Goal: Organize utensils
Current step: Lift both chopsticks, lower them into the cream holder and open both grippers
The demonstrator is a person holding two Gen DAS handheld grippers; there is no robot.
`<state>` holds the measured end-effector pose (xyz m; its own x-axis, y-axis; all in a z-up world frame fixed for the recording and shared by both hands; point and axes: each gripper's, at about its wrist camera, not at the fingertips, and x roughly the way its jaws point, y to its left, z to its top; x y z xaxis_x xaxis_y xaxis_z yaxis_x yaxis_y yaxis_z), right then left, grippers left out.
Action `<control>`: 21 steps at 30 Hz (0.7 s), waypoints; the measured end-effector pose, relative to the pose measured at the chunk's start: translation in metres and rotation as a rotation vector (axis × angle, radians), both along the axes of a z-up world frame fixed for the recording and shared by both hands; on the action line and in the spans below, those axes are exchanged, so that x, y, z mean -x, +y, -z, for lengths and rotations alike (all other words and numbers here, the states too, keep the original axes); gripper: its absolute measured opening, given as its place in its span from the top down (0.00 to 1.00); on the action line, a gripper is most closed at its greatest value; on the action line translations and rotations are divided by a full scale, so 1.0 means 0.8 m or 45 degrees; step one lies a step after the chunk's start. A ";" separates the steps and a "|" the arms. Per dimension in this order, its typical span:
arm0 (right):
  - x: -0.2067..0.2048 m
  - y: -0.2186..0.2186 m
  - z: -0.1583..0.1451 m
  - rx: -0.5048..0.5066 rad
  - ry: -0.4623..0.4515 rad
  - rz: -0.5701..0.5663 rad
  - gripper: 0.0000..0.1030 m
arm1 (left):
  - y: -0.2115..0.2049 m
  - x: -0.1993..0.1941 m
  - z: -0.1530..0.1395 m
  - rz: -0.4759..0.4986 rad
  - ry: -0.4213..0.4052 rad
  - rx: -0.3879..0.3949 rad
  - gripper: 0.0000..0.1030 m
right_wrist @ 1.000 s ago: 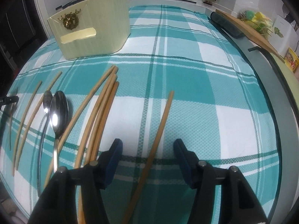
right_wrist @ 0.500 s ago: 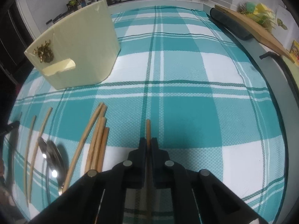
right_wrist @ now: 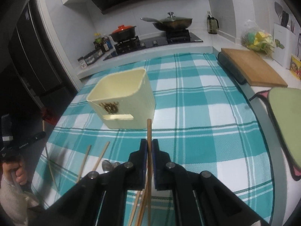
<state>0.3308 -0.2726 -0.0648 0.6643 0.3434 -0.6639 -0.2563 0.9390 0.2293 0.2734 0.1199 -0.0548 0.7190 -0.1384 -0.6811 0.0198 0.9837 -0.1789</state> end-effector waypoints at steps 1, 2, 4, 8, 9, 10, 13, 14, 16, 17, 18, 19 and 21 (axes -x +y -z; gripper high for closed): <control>0.012 0.002 -0.012 -0.001 -0.039 -0.005 0.95 | -0.002 0.006 -0.011 0.008 -0.027 0.002 0.97; 0.022 0.003 -0.023 -0.001 -0.073 -0.008 0.95 | -0.003 0.012 -0.022 0.016 -0.057 0.007 0.97; 0.039 0.007 -0.041 0.002 -0.142 -0.006 0.95 | -0.006 0.019 -0.043 0.027 -0.111 0.018 0.97; 0.054 0.020 -0.073 0.025 -0.274 -0.008 0.95 | -0.008 0.016 -0.075 0.034 -0.188 0.037 0.97; 0.055 0.024 -0.081 0.027 -0.303 -0.006 0.95 | -0.008 0.013 -0.084 0.038 -0.202 0.048 0.97; 0.055 0.027 -0.088 0.027 -0.328 -0.004 0.95 | -0.007 0.008 -0.094 0.041 -0.215 0.059 0.97; 0.044 0.037 -0.113 0.008 -0.371 -0.009 0.95 | -0.007 -0.008 -0.127 0.047 -0.276 0.071 0.97; 0.037 0.039 -0.124 -0.001 -0.386 -0.010 0.95 | -0.008 -0.013 -0.138 0.048 -0.300 0.074 0.97; 0.020 0.044 -0.147 -0.018 -0.422 -0.009 0.95 | -0.013 -0.029 -0.164 0.052 -0.347 0.079 0.97; 0.011 0.048 -0.158 -0.024 -0.437 -0.008 0.95 | -0.016 -0.037 -0.175 0.055 -0.364 0.082 0.97; 0.001 0.051 -0.171 -0.034 -0.454 -0.007 0.95 | -0.019 -0.046 -0.187 0.057 -0.382 0.083 0.97; -0.008 0.054 -0.182 -0.041 -0.470 -0.005 0.95 | -0.024 -0.056 -0.198 0.059 -0.404 0.082 0.97; -0.029 0.062 -0.206 -0.047 -0.509 -0.009 0.95 | -0.035 -0.079 -0.218 0.068 -0.444 0.081 0.97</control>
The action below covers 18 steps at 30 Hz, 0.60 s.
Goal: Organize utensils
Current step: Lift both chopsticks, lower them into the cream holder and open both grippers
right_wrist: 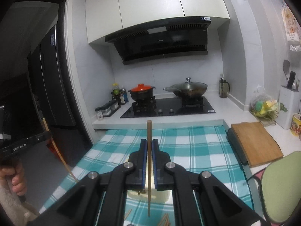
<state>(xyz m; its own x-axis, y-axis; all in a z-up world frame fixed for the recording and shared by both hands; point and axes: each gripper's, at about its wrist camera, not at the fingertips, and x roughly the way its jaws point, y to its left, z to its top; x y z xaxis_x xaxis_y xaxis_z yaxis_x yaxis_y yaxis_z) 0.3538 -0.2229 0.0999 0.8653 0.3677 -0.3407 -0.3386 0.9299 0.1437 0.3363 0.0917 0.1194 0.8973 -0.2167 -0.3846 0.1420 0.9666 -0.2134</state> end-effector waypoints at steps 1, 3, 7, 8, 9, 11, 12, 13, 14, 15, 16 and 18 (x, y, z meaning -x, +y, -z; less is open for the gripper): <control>-0.010 0.006 -0.009 0.004 -0.021 -0.001 0.95 | -0.004 -0.010 -0.005 0.003 -0.013 0.002 0.97; -0.032 0.018 -0.024 0.018 -0.061 -0.006 0.95 | -0.018 -0.035 -0.014 0.006 -0.037 0.003 0.97; -0.078 0.038 -0.029 0.027 -0.073 -0.026 0.95 | -0.049 -0.086 -0.003 0.009 -0.036 -0.032 0.97; -0.089 0.044 -0.025 0.040 -0.077 -0.028 0.95 | -0.056 -0.098 0.004 0.012 -0.023 -0.041 0.97; -0.100 0.049 -0.019 0.052 -0.078 -0.031 0.95 | -0.063 -0.111 0.015 0.013 -0.001 -0.052 0.97; -0.120 0.056 -0.004 0.056 -0.052 -0.044 0.95 | -0.075 -0.134 0.038 0.019 0.056 -0.064 0.97; -0.132 0.057 0.008 0.051 -0.023 -0.050 0.95 | -0.079 -0.147 0.052 0.024 0.092 -0.069 0.97; -0.142 0.057 0.019 0.047 0.008 -0.056 0.95 | -0.083 -0.157 0.067 0.028 0.126 -0.076 0.97; -0.153 0.058 0.032 0.044 0.044 -0.062 0.95 | -0.086 -0.165 0.079 0.030 0.155 -0.085 0.97; -0.162 0.059 0.045 0.044 0.080 -0.067 0.95 | -0.089 -0.173 0.093 0.033 0.188 -0.093 0.97; -0.170 0.061 0.058 0.046 0.113 -0.073 0.95 | -0.091 -0.179 0.105 0.036 0.216 -0.097 0.97; -0.182 0.063 0.083 0.058 0.169 -0.085 0.95 | -0.095 -0.192 0.130 0.043 0.277 -0.104 0.97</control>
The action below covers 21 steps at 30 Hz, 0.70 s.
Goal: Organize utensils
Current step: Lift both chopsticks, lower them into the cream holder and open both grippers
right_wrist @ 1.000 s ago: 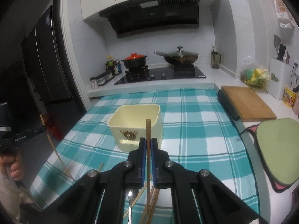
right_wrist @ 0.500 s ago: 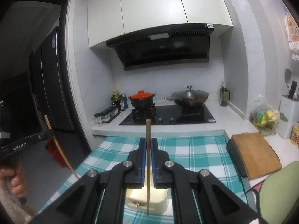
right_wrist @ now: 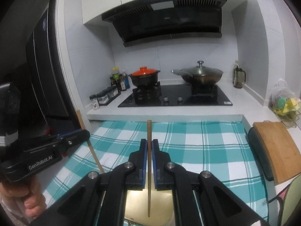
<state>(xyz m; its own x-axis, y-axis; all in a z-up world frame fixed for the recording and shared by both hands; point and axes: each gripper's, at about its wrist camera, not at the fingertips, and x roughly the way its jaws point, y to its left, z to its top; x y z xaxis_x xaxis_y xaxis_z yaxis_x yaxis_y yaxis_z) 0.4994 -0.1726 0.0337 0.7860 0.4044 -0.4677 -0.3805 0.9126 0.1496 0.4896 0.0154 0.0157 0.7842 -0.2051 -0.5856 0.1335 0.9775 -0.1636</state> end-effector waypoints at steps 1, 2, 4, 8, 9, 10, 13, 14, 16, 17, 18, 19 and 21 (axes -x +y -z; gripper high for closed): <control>-0.006 0.002 0.010 0.009 0.025 -0.003 0.95 | -0.002 -0.004 0.010 0.002 0.024 -0.002 0.97; -0.011 0.003 0.020 0.016 0.049 -0.007 0.95 | -0.004 -0.009 0.019 0.004 0.049 -0.004 0.97; -0.023 0.006 0.039 0.028 0.104 -0.012 0.95 | -0.008 -0.018 0.035 0.002 0.096 -0.011 0.96; -0.043 0.010 0.068 0.039 0.193 0.012 0.93 | -0.004 -0.026 0.058 -0.030 0.196 0.015 0.69; -0.047 0.011 0.071 0.049 0.214 0.031 0.90 | -0.001 -0.021 0.058 -0.040 0.200 0.019 0.56; -0.049 0.009 0.072 0.050 0.233 0.052 0.80 | 0.003 -0.012 0.055 -0.047 0.192 0.015 0.49; -0.039 -0.006 0.063 -0.008 0.232 0.086 0.58 | 0.016 0.019 0.040 -0.043 0.165 -0.026 0.31; -0.031 -0.012 0.058 -0.016 0.216 0.093 0.54 | 0.021 0.034 0.035 -0.040 0.159 -0.044 0.27; -0.006 -0.022 0.043 0.004 0.181 0.095 0.53 | 0.032 0.070 0.026 -0.031 0.145 -0.087 0.16; 0.006 -0.026 0.038 0.021 0.169 0.092 0.50 | 0.036 0.088 0.023 -0.021 0.139 -0.109 0.14; 0.018 -0.030 0.032 0.041 0.158 0.092 0.45 | 0.041 0.109 0.020 -0.011 0.133 -0.141 0.10; 0.033 -0.035 0.027 0.064 0.147 0.093 0.43 | 0.046 0.129 0.019 -0.007 0.128 -0.175 0.07; 0.070 -0.047 0.020 0.108 0.121 0.086 0.42 | 0.054 0.176 0.022 -0.003 0.110 -0.243 0.04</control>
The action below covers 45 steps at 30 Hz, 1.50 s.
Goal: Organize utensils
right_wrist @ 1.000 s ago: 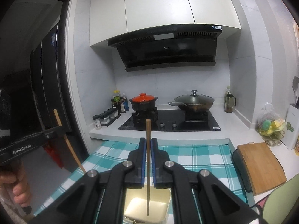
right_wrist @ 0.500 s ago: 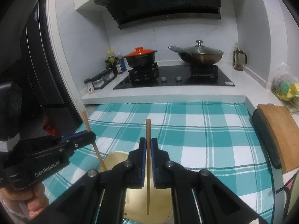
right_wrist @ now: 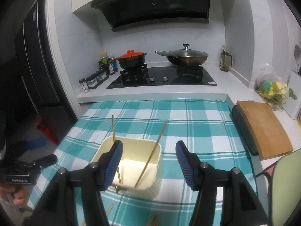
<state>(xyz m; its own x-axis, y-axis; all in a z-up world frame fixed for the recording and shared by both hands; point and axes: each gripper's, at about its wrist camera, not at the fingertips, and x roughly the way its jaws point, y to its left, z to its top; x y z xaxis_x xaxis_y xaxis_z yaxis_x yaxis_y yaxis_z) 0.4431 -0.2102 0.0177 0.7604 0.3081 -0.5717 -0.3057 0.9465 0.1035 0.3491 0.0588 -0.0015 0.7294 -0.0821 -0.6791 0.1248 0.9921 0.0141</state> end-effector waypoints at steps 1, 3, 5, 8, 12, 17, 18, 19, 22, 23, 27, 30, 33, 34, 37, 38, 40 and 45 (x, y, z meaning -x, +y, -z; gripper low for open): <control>0.018 -0.006 -0.002 0.024 -0.005 -0.003 0.42 | 0.004 0.020 0.003 -0.002 -0.004 -0.027 0.03; 0.051 -0.017 -0.001 0.066 -0.004 -0.002 0.41 | 0.009 0.065 0.015 -0.012 -0.006 -0.072 0.03; 0.087 -0.029 0.005 0.088 0.005 0.005 0.39 | 0.012 0.104 0.032 -0.039 -0.004 -0.089 0.03; 0.137 -0.046 0.023 0.084 0.016 0.030 0.39 | 0.015 0.158 0.069 -0.072 0.013 -0.033 0.03; 0.208 -0.060 0.061 0.078 -0.010 0.080 0.38 | 0.017 0.206 0.120 -0.146 0.056 0.087 0.03; 0.295 -0.065 0.128 0.099 -0.062 0.159 0.39 | 0.015 0.237 0.160 -0.209 0.055 0.192 0.03; 0.307 -0.066 0.144 0.104 -0.055 0.170 0.38 | 0.015 0.239 0.165 -0.211 0.060 0.192 0.03; 0.318 -0.067 0.161 0.117 -0.045 0.188 0.38 | 0.014 0.239 0.170 -0.208 0.067 0.191 0.03; 0.336 -0.072 0.198 0.119 0.018 0.219 0.39 | 0.009 0.238 0.183 -0.203 0.088 0.172 0.03; 0.338 -0.074 0.207 0.102 0.048 0.217 0.39 | 0.007 0.238 0.188 -0.204 0.092 0.169 0.03; 0.341 -0.074 0.227 0.116 0.070 0.222 0.38 | 0.004 0.237 0.197 -0.221 0.084 0.182 0.03; 0.341 -0.069 0.232 0.132 0.064 0.203 0.39 | 0.005 0.236 0.203 -0.246 0.097 0.194 0.03; 0.339 -0.064 0.235 0.137 0.058 0.198 0.38 | 0.010 0.234 0.207 -0.268 0.110 0.199 0.03; 0.338 -0.063 0.235 0.131 0.056 0.201 0.38 | 0.011 0.233 0.208 -0.272 0.111 0.201 0.03; 0.336 -0.063 0.237 0.118 0.052 0.208 0.39 | 0.013 0.232 0.211 -0.278 0.118 0.208 0.03; 0.335 -0.063 0.238 0.120 0.054 0.211 0.39 | 0.013 0.232 0.212 -0.274 0.124 0.204 0.03; 0.333 -0.062 0.240 0.126 0.065 0.215 0.39 | 0.009 0.230 0.213 -0.248 0.138 0.185 0.03; 0.330 -0.064 0.244 0.121 0.084 0.215 0.47 | 0.003 0.228 0.215 -0.228 0.165 0.171 0.03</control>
<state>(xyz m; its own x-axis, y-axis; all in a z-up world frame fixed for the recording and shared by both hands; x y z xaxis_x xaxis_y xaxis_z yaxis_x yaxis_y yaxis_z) 0.1793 -0.2613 -0.1774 0.7568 0.1218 -0.6422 -0.1374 0.9902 0.0259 0.1670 0.0616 -0.1737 0.6481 -0.0554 -0.7595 -0.0607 0.9904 -0.1241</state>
